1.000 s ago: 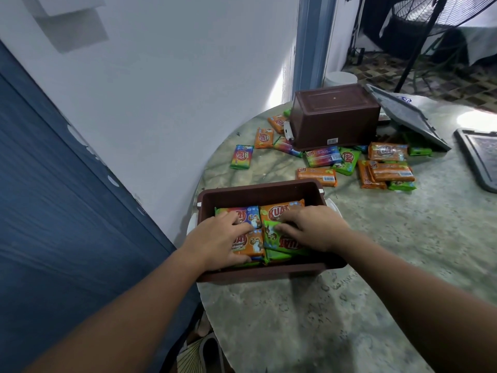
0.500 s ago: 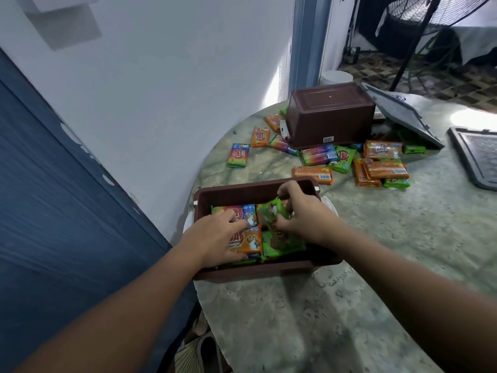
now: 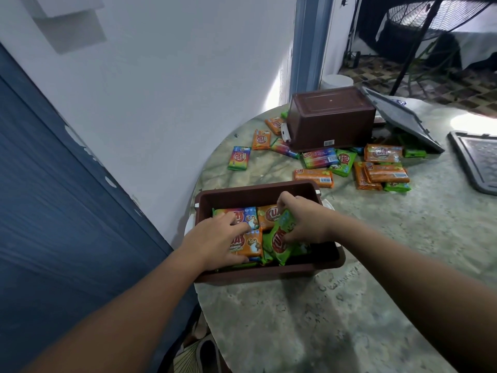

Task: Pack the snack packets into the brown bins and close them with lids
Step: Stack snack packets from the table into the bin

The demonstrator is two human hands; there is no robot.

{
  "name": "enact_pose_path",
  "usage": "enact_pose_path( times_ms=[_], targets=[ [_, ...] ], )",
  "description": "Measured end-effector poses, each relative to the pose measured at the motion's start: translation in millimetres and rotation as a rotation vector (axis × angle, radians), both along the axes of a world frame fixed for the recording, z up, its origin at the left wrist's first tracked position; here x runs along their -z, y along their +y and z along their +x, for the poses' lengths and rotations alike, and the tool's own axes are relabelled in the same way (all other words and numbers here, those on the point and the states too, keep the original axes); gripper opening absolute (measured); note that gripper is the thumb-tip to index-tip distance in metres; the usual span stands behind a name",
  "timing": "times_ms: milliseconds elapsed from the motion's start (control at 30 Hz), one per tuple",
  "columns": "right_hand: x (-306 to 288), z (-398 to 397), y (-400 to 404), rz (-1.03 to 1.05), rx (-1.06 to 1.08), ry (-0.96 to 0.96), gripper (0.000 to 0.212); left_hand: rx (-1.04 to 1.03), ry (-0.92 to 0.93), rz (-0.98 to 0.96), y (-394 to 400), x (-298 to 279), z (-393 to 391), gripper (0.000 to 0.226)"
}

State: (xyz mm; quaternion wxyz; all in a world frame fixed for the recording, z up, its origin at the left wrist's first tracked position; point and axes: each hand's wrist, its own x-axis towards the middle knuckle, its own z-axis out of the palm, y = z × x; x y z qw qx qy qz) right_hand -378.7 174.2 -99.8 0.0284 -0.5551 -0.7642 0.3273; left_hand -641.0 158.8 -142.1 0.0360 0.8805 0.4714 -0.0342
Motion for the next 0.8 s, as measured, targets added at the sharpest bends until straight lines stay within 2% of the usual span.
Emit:
enact_pose_path(
  times_ms=[67,133,200,300,400,467,633,800],
  targets=[
    [1,3,0,0.01,0.0,0.057,0.051,-0.001,-0.004,-0.003,0,0,0,0.076],
    [4,5,-1,0.027,0.079,0.167,0.043,-0.005,-0.009,-0.007,0,-1,0,0.076],
    [9,6,-4,0.072,0.146,0.199,0.041,-0.005,-0.012,-0.007,0,-1,0,0.076],
    [11,4,-9,0.084,0.07,0.059,0.046,-0.005,-0.02,-0.007,0,-1,0,0.076],
    [11,2,-13,0.147,-0.113,-0.232,0.08,-0.007,-0.023,0.002,0,0,0,0.076],
    [14,1,-17,0.215,-0.174,-0.367,0.091,-0.006,-0.021,0.004,-1,0,0,0.076],
    [21,1,-22,0.343,-0.214,-0.446,0.082,-0.003,-0.018,0.014,0,0,0,0.077],
    [26,0,-22,0.344,-0.234,-0.48,0.079,-0.002,-0.013,0.02,0,2,0,0.078]
  ],
)
